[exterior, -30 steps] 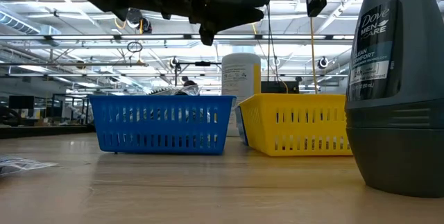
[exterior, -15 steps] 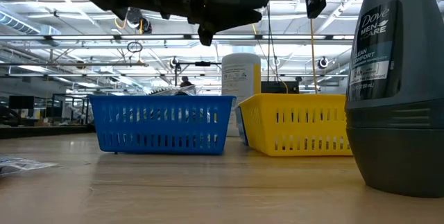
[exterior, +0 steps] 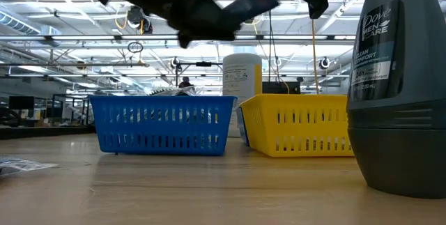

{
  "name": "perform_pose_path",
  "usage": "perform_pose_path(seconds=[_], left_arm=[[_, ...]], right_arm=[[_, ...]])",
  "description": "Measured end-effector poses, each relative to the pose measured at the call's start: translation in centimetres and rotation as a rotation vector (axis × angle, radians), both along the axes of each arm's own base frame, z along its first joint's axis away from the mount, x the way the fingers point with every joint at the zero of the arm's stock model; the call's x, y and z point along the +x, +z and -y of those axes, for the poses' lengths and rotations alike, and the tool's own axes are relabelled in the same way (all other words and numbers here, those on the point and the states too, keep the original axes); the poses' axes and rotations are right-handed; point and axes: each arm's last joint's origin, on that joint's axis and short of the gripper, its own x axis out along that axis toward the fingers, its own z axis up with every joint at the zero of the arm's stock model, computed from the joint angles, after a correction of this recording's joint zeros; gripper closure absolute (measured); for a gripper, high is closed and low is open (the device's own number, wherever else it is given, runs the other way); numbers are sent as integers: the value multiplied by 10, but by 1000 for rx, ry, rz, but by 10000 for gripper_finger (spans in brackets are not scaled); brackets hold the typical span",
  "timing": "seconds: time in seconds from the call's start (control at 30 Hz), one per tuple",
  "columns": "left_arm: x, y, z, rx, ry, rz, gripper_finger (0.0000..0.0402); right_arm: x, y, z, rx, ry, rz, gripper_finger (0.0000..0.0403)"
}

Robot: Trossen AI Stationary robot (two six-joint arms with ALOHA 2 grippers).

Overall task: Pick & Place Travel size toiletries
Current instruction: Put the blue shave cream into the top yellow bin

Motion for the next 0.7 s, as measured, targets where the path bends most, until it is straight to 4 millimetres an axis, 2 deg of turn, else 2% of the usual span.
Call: perform_pose_path(seconds=[0.37, 0.53, 0.7], left_arm=[[-60, 14, -13, 72, 177, -382, 296], [-70, 7, -14, 98, 178, -498, 296], [-70, -2, -15, 108, 180, -545, 296]], right_arm=[[-1, 1, 0, 10, 6, -1, 263], [-1, 1, 0, 10, 6, 0, 262], [-1, 1, 0, 10, 6, 0, 261]])
